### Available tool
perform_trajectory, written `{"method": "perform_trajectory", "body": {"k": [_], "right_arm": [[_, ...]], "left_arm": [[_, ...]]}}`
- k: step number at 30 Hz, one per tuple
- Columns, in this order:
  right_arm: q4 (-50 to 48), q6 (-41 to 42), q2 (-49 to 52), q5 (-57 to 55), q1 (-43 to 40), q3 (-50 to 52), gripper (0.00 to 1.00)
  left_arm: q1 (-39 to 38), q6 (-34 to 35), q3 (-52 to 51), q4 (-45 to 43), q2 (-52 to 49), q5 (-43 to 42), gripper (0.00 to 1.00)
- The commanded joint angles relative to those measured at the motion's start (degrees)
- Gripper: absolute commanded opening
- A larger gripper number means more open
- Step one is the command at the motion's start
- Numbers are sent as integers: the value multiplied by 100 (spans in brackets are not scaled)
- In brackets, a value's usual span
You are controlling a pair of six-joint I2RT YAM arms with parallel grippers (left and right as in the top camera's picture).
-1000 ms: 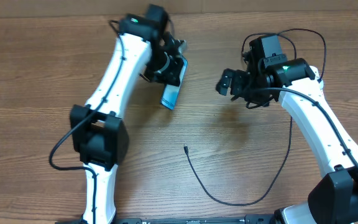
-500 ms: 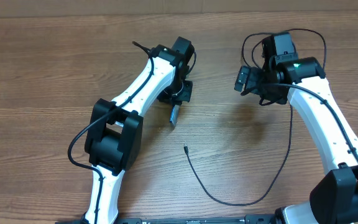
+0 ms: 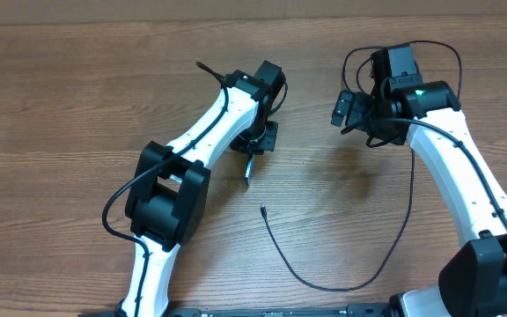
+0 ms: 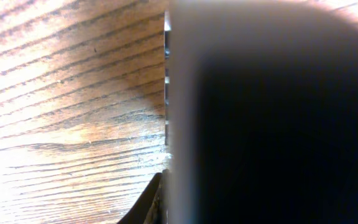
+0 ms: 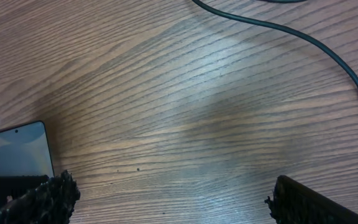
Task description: Plug charger to phone and switch on socket
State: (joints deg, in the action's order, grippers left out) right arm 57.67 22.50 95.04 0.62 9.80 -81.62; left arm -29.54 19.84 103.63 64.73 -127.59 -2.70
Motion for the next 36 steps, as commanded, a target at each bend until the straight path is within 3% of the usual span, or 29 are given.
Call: {"method": "perform_trajectory", "body": {"k": [1,8,20,26,31,36], "right_arm": [[-37,15,33,-57,9,31,100],[-37,17,33,-57,9,31,100],[-37,15,33,-57,9,31,100],[-37,15,33,-57,9,31,100],[-37,15,33,-55,9,31,100],[-37,15,33,-57,9,31,100]], "left_arm": [[-22,170,-144,-28,201,83,13],[-24,168,-313,-70,201,179,15],[-28,205,-466,-129,199,168,25],[-31,208,-466,-74,199,164,37],[-46,205,-466,-59,199,164,32],[-46,203,-387,42,203,166,37]]}}
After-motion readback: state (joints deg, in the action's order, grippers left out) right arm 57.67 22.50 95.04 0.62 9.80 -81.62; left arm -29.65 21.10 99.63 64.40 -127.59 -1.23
